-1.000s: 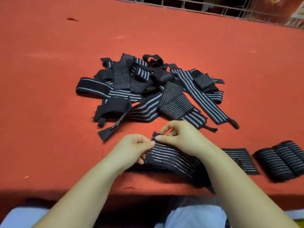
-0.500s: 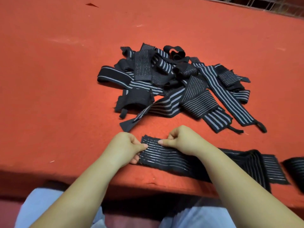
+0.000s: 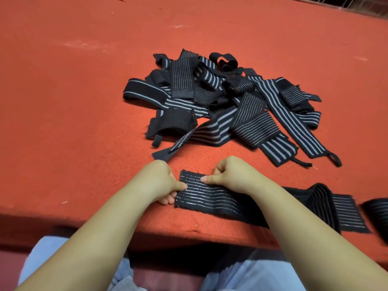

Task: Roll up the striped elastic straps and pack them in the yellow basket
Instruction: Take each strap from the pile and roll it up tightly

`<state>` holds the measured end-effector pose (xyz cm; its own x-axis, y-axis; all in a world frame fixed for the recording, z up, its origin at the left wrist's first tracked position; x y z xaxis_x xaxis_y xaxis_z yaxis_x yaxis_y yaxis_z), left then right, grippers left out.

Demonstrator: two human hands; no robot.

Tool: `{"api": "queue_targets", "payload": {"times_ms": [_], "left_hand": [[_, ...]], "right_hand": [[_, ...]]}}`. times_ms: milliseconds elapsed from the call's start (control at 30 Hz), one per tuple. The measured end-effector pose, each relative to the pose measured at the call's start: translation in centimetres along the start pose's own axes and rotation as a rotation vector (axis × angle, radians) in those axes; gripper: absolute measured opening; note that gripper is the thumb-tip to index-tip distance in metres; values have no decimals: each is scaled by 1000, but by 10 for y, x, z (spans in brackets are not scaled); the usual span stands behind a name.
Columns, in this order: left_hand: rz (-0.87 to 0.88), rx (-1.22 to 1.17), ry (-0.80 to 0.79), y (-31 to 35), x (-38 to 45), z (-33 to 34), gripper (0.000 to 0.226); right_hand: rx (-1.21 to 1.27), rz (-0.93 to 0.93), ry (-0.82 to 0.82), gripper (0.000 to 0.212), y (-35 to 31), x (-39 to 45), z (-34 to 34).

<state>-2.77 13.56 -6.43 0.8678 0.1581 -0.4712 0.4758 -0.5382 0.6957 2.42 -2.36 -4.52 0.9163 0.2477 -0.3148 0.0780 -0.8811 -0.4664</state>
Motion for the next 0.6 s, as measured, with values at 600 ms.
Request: {"api": "queue_targets", "payload": {"times_ms": [600], "left_hand": [[101,692,190,36,-15,-14,24]], "right_hand": [[-550,330,-256,42,165,-47,-85]]}}
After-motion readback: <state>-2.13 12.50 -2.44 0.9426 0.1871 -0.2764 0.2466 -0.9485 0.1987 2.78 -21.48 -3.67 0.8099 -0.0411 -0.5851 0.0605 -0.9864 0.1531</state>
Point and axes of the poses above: each hand's wrist, its own x-axis towards the middle knuckle, its own z-axis out of the palm, y = z × x, the point moved 10 cm from there along x, towards the middle knuckle, and after that the axes turned 6 degrees about y, right-handed, at the moved point
